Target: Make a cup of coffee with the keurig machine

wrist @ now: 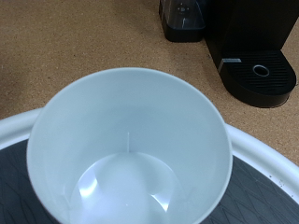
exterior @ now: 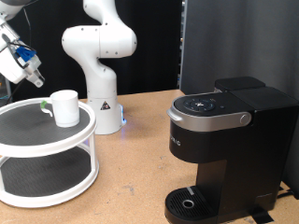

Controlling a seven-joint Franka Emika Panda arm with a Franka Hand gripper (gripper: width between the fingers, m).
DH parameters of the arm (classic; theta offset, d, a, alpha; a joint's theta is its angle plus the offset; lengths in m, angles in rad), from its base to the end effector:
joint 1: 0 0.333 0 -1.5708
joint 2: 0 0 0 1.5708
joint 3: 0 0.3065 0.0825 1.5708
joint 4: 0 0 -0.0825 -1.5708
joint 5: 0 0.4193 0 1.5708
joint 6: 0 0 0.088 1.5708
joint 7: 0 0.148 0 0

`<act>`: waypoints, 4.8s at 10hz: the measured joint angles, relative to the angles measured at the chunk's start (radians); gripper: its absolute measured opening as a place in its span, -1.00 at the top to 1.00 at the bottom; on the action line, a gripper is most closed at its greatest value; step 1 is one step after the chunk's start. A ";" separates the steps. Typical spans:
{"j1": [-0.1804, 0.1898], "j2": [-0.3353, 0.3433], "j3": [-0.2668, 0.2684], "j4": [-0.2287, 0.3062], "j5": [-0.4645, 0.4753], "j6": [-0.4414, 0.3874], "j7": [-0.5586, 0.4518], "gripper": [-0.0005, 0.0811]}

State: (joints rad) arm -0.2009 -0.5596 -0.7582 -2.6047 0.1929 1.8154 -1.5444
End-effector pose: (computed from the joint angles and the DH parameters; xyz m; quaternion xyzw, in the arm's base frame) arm 0.2611 -0.2651 0.3174 -0.8955 -0.3042 -0.1861 0.2663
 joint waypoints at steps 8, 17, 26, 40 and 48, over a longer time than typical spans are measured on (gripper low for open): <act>0.001 0.025 -0.023 -0.043 0.007 0.078 -0.051 -0.87; 0.023 0.068 -0.024 -0.101 0.022 0.160 -0.071 -0.98; 0.027 0.085 -0.024 -0.106 0.035 0.185 -0.071 0.71; 0.023 -0.024 0.041 -0.057 0.177 0.047 0.170 0.82; 0.180 0.032 0.282 -0.161 0.415 0.423 0.436 0.82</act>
State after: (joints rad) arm -0.0213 -0.5278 -0.4759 -2.7661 0.6076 2.2380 -1.1079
